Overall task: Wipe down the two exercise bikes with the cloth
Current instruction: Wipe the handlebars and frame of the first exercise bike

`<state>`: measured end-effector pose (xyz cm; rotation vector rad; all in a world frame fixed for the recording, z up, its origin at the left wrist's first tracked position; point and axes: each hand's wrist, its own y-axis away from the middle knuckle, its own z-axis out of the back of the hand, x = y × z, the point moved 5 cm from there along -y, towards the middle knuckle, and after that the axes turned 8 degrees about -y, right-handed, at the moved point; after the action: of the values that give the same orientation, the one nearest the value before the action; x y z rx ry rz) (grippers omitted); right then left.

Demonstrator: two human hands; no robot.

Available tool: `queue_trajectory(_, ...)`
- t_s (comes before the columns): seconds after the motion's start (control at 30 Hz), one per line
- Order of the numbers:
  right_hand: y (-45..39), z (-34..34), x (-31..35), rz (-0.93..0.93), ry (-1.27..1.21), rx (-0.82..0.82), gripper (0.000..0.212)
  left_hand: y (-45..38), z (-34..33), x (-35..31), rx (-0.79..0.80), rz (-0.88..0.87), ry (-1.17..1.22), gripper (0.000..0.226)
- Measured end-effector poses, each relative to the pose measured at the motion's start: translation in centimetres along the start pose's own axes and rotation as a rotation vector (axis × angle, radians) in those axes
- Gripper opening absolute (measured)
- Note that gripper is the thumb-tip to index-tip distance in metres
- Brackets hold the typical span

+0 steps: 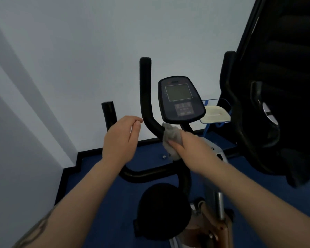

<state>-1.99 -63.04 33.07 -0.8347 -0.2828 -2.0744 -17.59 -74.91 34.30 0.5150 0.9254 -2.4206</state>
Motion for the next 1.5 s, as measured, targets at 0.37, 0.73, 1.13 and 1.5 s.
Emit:
queue_trajectory(0.37,2.4,-1.3,-1.7,0.057,-0.187,0.004,0.045,7.4,-1.3,-3.7,0.127,0.259,0.51,0.025)
queue_trajectory(0.73,4.6,-1.1,-0.9,0.088,-0.219,-0.087,0.035,9.9,-1.0,-4.3,0.272,0.284,0.502,0.025)
queue_trajectory(1.13,7.6,-2.0,-1.0,0.206,-0.256,-0.059,0.064,9.6,-1.4,-4.3,0.404,0.196,-0.145,0.05)
queue_trajectory(1.5,10.7,-3.2,-2.4,0.186,-0.733,-0.081,0.043,9.4,-1.7,-4.0,0.393,0.204,-0.13,0.061)
